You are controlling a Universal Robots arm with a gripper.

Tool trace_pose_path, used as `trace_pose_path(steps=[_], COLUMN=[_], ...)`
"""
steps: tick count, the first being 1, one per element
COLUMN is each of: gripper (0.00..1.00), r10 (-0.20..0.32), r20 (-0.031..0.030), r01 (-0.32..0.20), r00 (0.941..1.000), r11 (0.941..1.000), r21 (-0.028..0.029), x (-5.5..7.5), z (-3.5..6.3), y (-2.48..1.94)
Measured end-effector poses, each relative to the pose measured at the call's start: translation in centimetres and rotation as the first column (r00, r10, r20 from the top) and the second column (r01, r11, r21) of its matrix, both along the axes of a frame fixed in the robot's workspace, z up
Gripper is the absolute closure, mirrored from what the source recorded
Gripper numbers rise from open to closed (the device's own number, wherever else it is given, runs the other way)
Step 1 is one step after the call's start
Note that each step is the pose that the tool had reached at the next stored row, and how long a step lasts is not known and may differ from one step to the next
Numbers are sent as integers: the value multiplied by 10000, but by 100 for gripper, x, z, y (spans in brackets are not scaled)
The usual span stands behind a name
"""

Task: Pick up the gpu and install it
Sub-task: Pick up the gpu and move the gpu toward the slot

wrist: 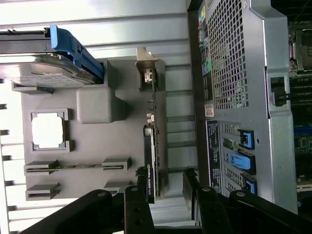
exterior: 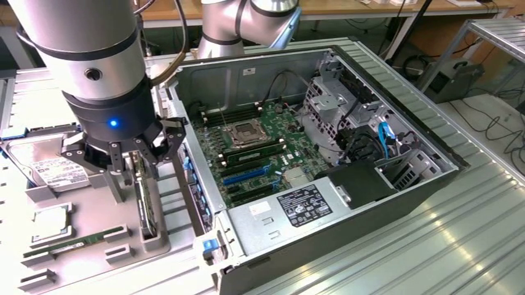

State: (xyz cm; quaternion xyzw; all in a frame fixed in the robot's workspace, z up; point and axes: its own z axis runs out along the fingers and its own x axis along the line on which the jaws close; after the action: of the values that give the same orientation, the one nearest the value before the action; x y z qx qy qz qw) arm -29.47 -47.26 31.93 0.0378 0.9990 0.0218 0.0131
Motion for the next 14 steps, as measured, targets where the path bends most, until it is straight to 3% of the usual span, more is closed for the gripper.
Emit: trace_pose_path(steps=[14], gripper=[58], r10=[0], r20=[0], r01=[0], r00=[10000], r11=[10000], r21=[0], x=[-18], z=[-43], y=[0])
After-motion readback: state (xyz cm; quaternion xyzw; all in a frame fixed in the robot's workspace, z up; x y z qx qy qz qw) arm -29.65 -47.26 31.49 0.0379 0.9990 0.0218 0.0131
